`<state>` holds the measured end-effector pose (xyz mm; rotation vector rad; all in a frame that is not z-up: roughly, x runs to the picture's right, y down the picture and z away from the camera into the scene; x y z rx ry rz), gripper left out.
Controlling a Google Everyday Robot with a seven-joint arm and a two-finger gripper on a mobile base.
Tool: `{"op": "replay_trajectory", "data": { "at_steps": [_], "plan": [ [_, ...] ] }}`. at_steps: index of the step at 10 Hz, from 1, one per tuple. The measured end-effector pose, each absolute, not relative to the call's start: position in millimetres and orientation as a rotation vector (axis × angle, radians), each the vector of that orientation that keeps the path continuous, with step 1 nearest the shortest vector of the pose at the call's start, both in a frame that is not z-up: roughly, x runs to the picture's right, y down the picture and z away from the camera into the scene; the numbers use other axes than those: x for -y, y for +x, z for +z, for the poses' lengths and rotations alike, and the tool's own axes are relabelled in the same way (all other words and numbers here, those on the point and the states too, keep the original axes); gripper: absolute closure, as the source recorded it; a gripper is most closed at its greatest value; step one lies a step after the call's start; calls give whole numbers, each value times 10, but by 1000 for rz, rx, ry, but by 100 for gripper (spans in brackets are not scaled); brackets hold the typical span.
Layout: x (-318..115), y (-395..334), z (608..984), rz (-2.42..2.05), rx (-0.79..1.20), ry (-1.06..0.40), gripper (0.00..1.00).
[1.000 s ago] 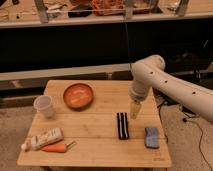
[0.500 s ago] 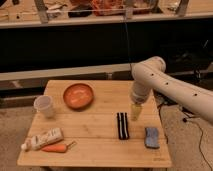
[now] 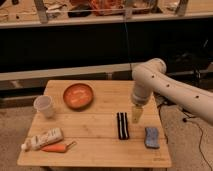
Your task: Move the arm in a circular motion
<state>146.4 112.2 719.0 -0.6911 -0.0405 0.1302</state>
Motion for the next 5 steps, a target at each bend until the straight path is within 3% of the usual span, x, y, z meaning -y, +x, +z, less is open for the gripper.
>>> {"op": "replay_trajectory", "data": {
  "at_steps": [5],
  "plan": [
    [-1181,1347,7156,96,34,-698,20]
  ]
}}
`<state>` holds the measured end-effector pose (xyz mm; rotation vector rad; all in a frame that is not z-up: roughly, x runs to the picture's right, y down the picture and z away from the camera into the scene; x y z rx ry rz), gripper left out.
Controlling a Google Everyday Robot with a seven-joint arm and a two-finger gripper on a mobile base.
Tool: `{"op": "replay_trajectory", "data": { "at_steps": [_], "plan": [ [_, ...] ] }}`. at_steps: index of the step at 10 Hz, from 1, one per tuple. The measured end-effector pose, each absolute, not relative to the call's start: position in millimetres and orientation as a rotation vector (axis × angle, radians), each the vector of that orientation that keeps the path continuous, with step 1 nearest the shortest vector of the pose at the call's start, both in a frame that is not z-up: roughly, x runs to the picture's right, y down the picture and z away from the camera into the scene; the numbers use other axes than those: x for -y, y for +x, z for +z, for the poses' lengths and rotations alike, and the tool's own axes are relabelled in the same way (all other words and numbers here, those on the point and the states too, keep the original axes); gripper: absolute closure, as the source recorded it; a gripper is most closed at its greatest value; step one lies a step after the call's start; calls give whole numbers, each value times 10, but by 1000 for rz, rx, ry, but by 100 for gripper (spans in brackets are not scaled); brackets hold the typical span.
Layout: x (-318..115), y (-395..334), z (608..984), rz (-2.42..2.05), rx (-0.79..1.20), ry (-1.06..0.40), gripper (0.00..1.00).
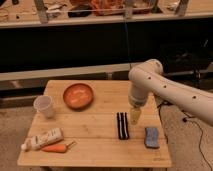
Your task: Move the arm in a circular motion
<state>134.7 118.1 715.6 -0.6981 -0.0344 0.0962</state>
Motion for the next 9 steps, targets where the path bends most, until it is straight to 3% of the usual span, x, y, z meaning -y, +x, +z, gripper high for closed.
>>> {"op": "replay_trajectory", "data": {
  "at_steps": [9],
  "plan": [
    [-1440,1058,7012,-20,42,-710,20]
  ]
}}
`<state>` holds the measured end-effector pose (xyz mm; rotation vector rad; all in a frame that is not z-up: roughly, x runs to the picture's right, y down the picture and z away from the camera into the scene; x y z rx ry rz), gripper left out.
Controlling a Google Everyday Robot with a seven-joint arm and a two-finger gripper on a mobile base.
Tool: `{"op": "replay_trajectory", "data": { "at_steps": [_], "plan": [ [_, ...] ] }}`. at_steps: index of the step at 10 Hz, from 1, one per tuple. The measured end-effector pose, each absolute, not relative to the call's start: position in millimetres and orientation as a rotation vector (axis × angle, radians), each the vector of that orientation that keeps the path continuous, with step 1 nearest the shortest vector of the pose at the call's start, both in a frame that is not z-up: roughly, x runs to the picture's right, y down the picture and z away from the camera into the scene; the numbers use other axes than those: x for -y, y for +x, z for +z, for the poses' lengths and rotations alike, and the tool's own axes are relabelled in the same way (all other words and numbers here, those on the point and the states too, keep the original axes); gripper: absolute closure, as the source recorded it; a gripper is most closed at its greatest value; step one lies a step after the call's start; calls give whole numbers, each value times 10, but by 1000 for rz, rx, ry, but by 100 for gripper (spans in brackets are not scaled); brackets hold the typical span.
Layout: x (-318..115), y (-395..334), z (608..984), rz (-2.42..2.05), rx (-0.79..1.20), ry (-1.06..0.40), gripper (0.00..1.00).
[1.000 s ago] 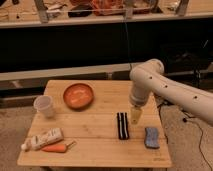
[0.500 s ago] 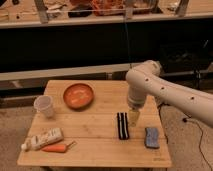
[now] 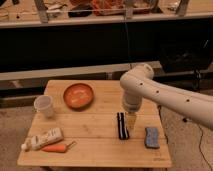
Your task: Move the arm in a circular motion
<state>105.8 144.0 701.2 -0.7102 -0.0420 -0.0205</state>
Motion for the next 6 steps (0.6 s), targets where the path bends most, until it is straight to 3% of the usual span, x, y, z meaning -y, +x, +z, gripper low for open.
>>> {"op": "replay_trajectory", "data": {
  "at_steps": [6],
  "plan": [
    [-1514,549,6980,-140,65,-722,20]
  ]
}}
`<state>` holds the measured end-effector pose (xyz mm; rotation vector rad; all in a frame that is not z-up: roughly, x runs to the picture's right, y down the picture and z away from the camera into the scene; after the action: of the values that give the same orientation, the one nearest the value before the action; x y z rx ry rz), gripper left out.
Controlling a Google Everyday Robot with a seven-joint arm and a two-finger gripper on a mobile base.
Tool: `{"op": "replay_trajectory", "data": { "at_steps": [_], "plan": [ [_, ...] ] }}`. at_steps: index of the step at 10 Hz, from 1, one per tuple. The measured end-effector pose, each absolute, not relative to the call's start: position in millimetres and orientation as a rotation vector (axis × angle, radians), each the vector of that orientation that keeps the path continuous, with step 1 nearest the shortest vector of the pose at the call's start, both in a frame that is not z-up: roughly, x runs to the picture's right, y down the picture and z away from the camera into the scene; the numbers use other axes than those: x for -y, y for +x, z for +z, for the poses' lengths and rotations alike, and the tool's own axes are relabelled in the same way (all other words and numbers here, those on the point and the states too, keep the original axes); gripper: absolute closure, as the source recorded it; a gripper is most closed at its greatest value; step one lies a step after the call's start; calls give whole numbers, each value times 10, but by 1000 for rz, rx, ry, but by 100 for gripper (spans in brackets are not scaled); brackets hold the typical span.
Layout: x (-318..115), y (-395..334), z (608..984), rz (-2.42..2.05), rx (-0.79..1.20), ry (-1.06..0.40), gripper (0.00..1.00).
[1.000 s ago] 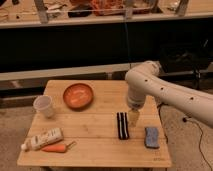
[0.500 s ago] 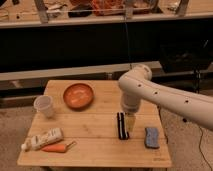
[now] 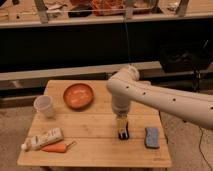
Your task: Move the arm in a circular motion
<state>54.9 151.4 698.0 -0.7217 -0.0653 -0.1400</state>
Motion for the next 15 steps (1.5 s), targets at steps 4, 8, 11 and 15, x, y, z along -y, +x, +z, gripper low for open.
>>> {"op": "replay_trajectory", "data": {
  "at_steps": [4,8,11,15],
  "plan": [
    [-1440,337,7011,-204,72,-711,20],
    [-1275,104,7122,-278,70,-685,20],
    [-1212,-98,7194,-298,68,-670,20],
    [-1133,-126,7276,-308,50,-653,20]
  ]
}}
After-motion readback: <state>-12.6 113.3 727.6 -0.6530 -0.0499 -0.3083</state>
